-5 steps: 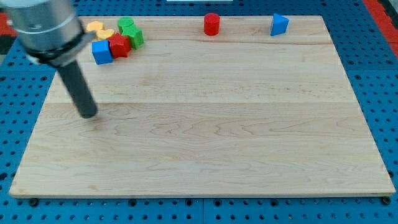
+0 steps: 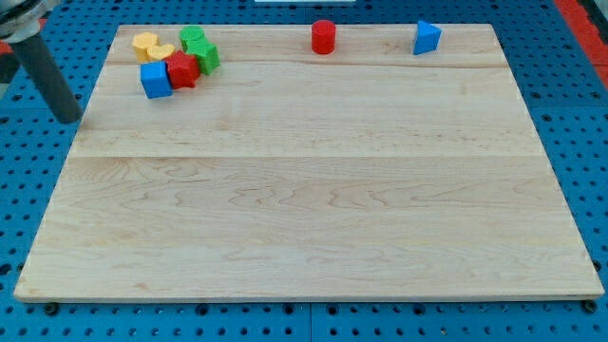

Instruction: Move your arm into group of blocks

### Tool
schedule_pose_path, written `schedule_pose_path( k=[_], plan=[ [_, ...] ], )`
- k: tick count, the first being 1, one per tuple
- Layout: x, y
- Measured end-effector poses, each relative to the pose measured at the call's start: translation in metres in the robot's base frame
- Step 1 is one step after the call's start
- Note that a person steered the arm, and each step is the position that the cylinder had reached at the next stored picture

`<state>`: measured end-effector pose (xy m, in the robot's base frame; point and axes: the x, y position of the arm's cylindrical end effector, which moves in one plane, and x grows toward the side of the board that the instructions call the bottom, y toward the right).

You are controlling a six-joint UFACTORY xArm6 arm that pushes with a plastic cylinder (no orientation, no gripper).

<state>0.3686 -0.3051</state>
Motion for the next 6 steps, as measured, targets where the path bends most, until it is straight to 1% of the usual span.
schedule_pose_path(
  k=[2, 4, 6],
  plan=[
    [-0.105, 0.029],
    [-0.131, 0.029],
    [-0.141, 0.058]
  ],
)
